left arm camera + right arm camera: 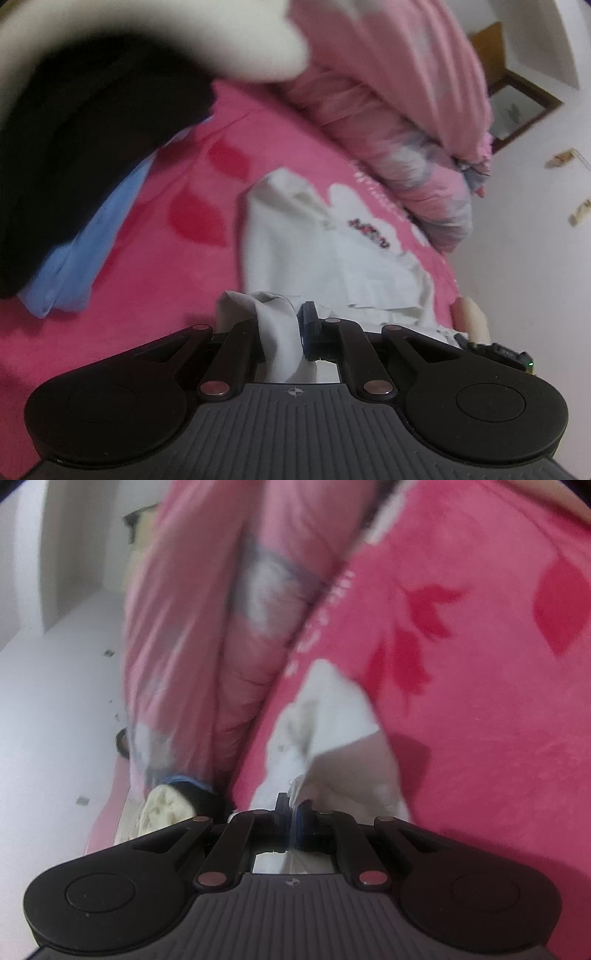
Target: Fold clothes
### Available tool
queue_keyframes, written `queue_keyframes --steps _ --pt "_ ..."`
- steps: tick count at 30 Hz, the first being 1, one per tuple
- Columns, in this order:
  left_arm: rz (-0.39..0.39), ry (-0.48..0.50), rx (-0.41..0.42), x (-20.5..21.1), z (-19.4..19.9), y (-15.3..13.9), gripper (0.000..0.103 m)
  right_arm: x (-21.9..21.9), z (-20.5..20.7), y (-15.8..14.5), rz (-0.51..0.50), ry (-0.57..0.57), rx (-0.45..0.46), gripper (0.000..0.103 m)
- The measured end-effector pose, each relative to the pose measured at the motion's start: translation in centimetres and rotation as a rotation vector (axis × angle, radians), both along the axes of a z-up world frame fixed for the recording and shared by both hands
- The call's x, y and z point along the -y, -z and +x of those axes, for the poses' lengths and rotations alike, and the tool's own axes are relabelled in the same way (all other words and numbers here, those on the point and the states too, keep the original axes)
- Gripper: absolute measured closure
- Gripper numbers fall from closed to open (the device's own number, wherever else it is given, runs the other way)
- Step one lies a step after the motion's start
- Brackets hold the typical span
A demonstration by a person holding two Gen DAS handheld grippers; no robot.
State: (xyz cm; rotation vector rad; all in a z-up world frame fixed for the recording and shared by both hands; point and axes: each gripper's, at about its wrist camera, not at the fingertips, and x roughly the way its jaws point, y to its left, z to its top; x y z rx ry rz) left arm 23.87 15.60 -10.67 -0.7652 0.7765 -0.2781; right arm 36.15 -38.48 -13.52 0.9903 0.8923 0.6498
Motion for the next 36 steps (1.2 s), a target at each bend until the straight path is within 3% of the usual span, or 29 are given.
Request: queue_keyframes --steps 2,4,5,6,9,11,16,20,22,27,30,36 --pt "-0.035 -0.006 -0.026 -0.5 0.2 0.5 0.095 0.1 0.7 1.6 -0.014 0.010 -0.070 0.096" --pt "-0.093 -0.030 -0.051 -1.2 0.0 0.3 0.081 0.6 1.0 2.6 0.025 0.021 -0.124 0.096" --pt "-0.123 -0.047 -0.061 -1.6 -0.2 0.1 0.070 1.0 0.9 2.9 0.060 0.027 -0.141 0.090" --pt "-0.139 -0.070 -0.051 -2.0 -0.7 -0.3 0.062 1.5 0.6 2.8 0.093 0.036 -0.152 0.073" --pt "-0.163 -0.125 -0.009 -3.3 -2.3 -1.8 0.048 3.4 -0.7 1.9 0.180 0.075 -0.137 0.038" --pt "-0.180 -0.160 0.028 -4.3 -3.6 -3.1 0.047 5.0 -2.1 0.9 0.184 0.109 -0.116 0.031" --pt "-0.118 -0.219 0.106 -5.5 -7.8 -6.1 0.043 8.7 -6.1 -0.5 0.213 0.176 -0.102 0.031" --pt "-0.028 -0.143 0.067 -3.6 -10.3 -7.5 0.043 9.2 -9.2 -0.8 0.150 0.167 -0.143 0.031" --pt "-0.028 -0.078 0.029 -1.9 -11.5 -7.0 0.043 8.6 -10.6 -0.6 0.089 0.136 -0.183 0.031" --pt "-0.110 0.008 -0.054 1.9 -12.9 -3.7 0.043 7.1 -12.1 0.2 0.059 0.105 -0.209 0.032" --pt "-0.146 -0.030 -0.108 3.3 -12.2 -1.2 0.043 6.0 -11.4 0.4 0.062 0.117 -0.220 0.032" --pt "-0.218 -0.181 -0.058 3.5 -12.5 0.8 0.043 4.1 -9.9 0.6 0.070 0.163 -0.221 0.033"
